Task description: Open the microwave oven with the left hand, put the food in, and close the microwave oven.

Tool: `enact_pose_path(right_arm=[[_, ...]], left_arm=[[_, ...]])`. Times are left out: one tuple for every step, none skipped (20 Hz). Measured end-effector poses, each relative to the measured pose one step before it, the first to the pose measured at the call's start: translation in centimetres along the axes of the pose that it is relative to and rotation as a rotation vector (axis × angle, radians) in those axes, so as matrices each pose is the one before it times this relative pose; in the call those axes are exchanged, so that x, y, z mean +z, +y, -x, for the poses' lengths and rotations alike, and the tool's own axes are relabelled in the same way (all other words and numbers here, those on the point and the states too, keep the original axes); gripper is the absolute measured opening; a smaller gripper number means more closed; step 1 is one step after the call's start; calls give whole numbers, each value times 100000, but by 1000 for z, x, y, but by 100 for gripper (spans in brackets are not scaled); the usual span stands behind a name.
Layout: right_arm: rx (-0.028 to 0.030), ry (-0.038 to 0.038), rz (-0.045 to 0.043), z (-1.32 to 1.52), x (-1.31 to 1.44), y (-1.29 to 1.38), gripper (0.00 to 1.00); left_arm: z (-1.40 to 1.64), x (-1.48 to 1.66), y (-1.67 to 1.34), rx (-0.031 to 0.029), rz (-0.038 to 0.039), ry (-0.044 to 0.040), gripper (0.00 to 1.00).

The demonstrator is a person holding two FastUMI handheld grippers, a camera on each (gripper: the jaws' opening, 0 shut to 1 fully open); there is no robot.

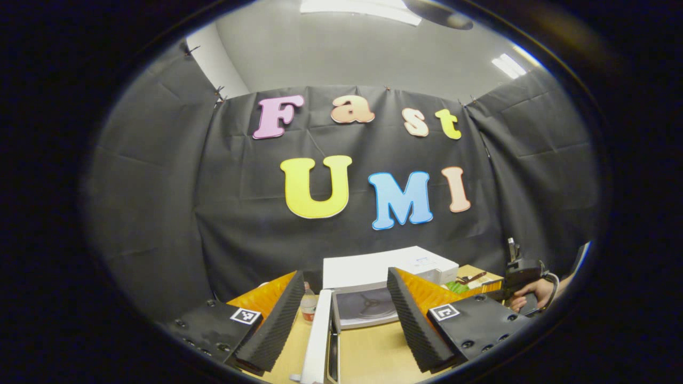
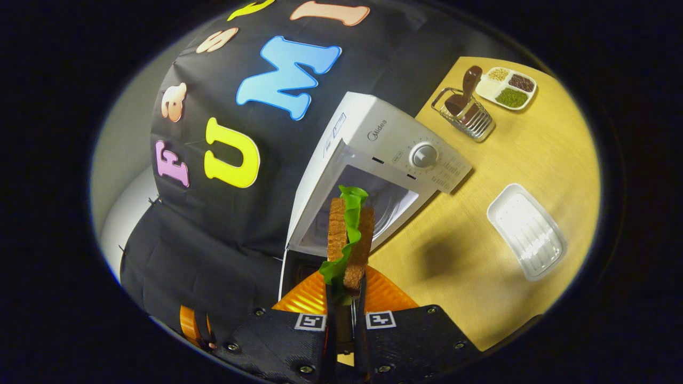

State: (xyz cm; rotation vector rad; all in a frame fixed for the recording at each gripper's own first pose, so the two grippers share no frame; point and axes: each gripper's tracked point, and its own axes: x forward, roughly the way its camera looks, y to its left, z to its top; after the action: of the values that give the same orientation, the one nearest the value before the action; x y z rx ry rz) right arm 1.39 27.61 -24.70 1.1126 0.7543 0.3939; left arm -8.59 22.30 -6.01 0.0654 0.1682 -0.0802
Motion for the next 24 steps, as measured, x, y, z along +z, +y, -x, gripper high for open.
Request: enact_pose_path(right_arm=[[1484,-1313,-3369,-903,34,402,13],[2114,-1625,-2946,-853,-4,556,13],[1643,-1800,-2732,-941,130,322,13],[567,-1361,-2363,-1134,107,120,13],[-219,-730,-461,-1231,-23,-133,13],[-990,-542,-1,-1143,-88,-206,13],[-735,-317,-346,-1259,-9,-259,13],[-794,-417,55,-1154,-93,-290,13],[-909,-909,723,-1147,59,-286,13],[-1110,-870,157,-1188,-4,-397,12],[-1381,-1171,-367,-1062,32,-479,13],[-1413,-1539,-400,-931,-3,-432,13],[-1362,-1363,-1454,-1014,-65,-521,13],[-1209,-1195,-2532,-791,-117,-380,13],[-1110,-698,-3048,-842,-178,-345,13],[-1730,-1058,-2391,-876,-175,-554,12],[-2310,-1741,-929,-758,128,-456,12],[-2486,-2104,-673,-798,115,-544,13],[-2055,-2055,-1438,-870,130,-457,13],[-904,-1974,-2539,-832,108,-204,13],[-72,-1716,-3394,-743,219,138,13],[-895,-1808,-2514,-883,78,-112,13],[-1193,-1139,-1127,-921,-112,-245,12],[-1289,-1220,71,-745,-271,78,13]], left_arm=[[221,-15,527,-60,357,-164,100],[216,51,399,9,275,-326,100],[115,64,449,182,183,-379,100],[44,-298,219,-345,342,225,100],[66,-232,185,-179,-95,540,100],[157,-240,379,303,-114,235,100],[55,-139,268,248,186,295,99],[153,-319,303,323,211,372,100],[69,-138,489,685,240,761,100],[-9,-380,491,959,292,1504,100],[99,-25,592,1018,163,992,100],[18,102,499,709,-313,92,100],[38,321,662,962,-787,157,100],[-19,-141,660,1144,-763,568,100],[-183,-33,535,973,29,270,100],[-289,-269,239,349,1125,793,100],[-248,-342,74,-250,1880,1471,100],[-231,-183,201,100,1201,486,100],[-276,134,455,818,112,44,98],[-236,-91,439,615,-71,318,99],[-238,-75,290,238,62,439,99],[-113,-307,343,320,29,674,98],[-330,-406,452,694,-23,874,98],[-221,-316,473,775,139,703,100]])
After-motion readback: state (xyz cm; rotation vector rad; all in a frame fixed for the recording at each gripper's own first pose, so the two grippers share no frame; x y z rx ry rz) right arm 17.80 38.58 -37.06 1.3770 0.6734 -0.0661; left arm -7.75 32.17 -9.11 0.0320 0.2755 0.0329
